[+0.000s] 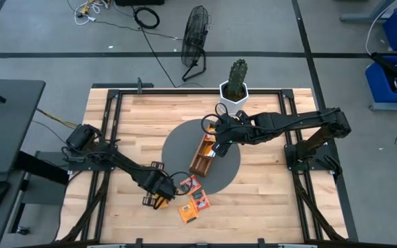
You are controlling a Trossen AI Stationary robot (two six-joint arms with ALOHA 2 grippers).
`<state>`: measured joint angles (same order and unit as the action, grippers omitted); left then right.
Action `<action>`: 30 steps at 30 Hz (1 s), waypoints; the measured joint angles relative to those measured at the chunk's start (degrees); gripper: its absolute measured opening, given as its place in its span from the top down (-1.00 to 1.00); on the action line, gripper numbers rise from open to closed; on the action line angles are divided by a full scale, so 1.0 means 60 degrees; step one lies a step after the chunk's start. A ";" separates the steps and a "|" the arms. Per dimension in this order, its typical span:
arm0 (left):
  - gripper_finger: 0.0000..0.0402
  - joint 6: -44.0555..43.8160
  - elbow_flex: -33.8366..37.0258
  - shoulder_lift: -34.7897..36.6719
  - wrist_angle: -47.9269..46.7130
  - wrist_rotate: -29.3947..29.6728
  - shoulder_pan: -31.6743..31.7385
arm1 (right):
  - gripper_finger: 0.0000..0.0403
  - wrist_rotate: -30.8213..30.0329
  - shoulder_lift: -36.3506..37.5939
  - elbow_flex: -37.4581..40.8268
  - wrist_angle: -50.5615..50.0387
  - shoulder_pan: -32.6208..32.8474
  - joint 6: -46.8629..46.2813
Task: Pick & Place Tea
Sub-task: Put the white tea bag into the middle section of the wooden organizer
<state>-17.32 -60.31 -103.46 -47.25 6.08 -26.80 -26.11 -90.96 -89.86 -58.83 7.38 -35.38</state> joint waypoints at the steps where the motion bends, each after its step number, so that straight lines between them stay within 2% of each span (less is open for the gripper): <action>1: 0.99 -0.0003 0.0007 0.0049 0.0037 0.0077 0.0025 | -0.01 0.0000 0.0000 0.0000 0.0000 0.0000 0.0001; 10: 0.99 -0.0108 0.0015 0.1675 -0.0133 -0.0261 0.0067 | -0.01 0.0000 0.0000 0.0000 -0.0007 0.0125 -0.0014; 17: 1.00 -0.0797 0.0004 0.3386 -0.0129 -0.0575 0.0180 | -0.01 0.0000 0.0000 0.0000 0.0509 0.0258 0.0742; 23: 1.00 -0.1661 -0.0004 0.4815 -0.0036 -0.0634 0.0744 | -0.01 0.0301 -0.0004 0.0000 0.2086 0.0371 0.2965; 30: 1.00 -0.2258 -0.0007 0.5924 0.0817 -0.1423 0.1609 | -0.01 0.1880 -0.0007 0.0000 0.3768 0.0401 0.5885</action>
<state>-30.87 -60.36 -67.91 -42.35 -2.46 -17.14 -14.83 -91.00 -89.86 -36.22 9.78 -0.07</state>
